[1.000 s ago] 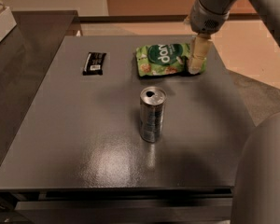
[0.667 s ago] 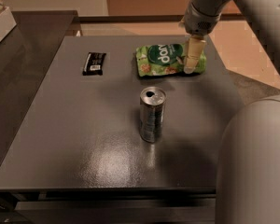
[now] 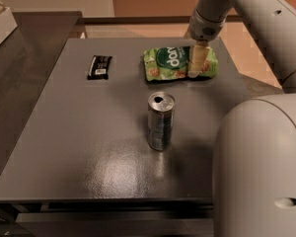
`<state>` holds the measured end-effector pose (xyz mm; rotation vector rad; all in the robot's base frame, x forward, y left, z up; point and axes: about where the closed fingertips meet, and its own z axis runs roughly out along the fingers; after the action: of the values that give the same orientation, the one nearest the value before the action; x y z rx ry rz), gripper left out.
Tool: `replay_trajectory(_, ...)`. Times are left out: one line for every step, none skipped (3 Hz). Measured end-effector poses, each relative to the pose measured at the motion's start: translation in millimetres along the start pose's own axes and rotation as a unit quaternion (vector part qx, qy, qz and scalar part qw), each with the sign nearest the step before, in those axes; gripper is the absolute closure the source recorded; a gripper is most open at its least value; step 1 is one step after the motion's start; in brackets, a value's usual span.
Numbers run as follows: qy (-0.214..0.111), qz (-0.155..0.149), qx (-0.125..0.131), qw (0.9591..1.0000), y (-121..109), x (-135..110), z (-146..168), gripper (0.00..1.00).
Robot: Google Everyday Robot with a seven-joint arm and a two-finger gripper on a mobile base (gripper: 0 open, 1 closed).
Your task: Move green rice chip bag near rxbar chocolate
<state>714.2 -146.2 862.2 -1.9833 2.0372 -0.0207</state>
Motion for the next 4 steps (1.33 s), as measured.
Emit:
replay_trajectory(0.000, 0.001, -0.004, 1.0000, -0.1, 0.7, 6.6, 0.41)
replay_trajectory(-0.001, 0.001, -0.003, 1.0000, 0.6, 1.9, 5.8, 0.64)
replay_trajectory(-0.009, -0.004, 0.002, 0.9999, 1.1, -4.4, -5.2, 0.88)
replay_trajectory(-0.021, -0.025, 0.018, 0.9993, 1.0, -20.9, -27.4, 1.00)
